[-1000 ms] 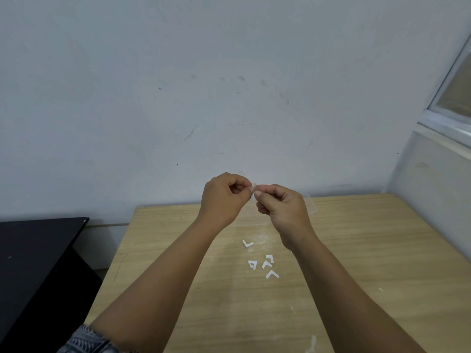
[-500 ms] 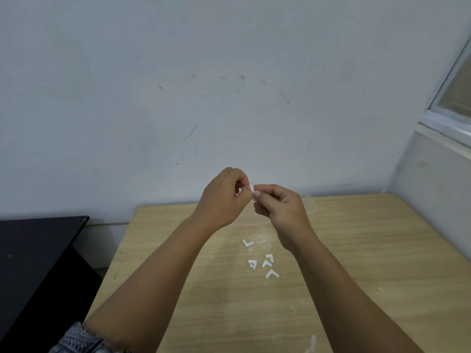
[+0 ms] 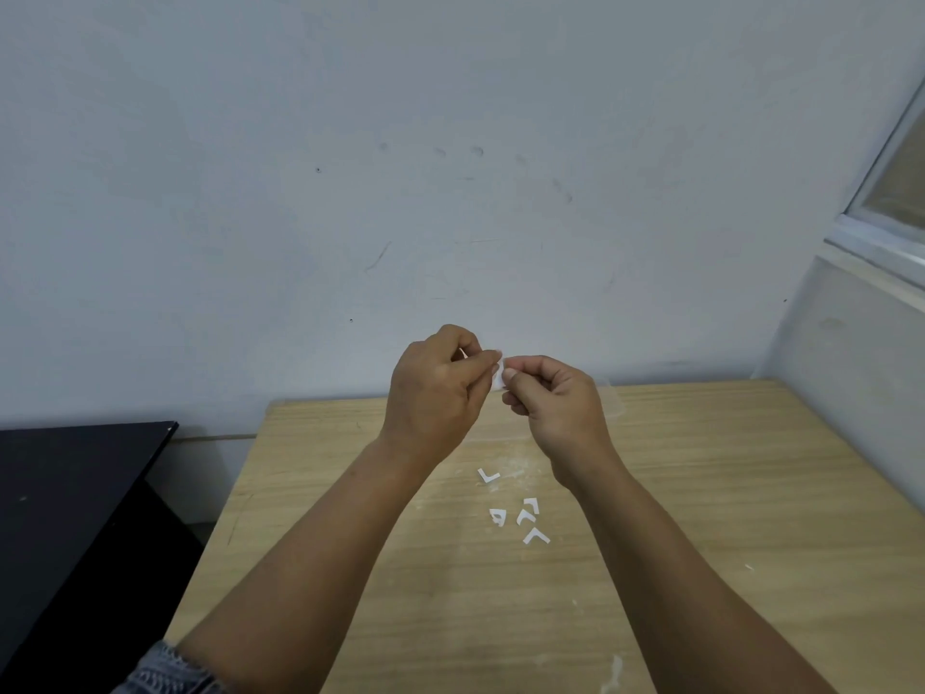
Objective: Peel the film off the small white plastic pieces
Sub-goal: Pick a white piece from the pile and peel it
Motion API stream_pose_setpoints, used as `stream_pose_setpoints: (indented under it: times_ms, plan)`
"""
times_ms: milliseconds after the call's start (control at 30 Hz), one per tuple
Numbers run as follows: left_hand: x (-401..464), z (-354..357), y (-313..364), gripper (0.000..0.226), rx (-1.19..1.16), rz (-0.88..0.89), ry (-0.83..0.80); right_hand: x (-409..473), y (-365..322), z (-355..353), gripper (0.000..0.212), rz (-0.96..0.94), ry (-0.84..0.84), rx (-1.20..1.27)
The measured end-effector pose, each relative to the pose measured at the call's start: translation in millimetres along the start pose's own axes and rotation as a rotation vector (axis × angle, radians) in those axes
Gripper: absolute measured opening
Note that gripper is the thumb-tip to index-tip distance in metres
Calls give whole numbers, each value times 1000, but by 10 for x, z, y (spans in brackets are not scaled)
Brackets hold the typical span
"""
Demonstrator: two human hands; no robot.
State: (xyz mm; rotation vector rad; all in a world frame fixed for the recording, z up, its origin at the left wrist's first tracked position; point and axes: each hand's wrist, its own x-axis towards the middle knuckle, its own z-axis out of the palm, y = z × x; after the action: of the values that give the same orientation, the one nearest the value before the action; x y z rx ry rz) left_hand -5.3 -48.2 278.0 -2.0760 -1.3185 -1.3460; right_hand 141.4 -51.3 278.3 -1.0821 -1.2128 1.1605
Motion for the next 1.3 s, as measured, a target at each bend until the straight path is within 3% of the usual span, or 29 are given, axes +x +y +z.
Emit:
stream_pose_setpoints:
  times_ms: [367, 700, 933, 1300]
  plan:
    - [-59, 29, 28, 17, 109, 39, 33, -16, 4, 55, 10, 5, 76, -19]
    - [-11, -30, -8, 6, -180, -228, -138, -29, 7, 35, 11, -54, 35, -74]
    - [-1, -42, 13, 8, -189, -242, -97, -19, -3, 35, 10, -66, 27, -76]
    - [187, -126, -17, 9, -290, -529, -386, -51, 21, 27, 10, -62, -8, -128]
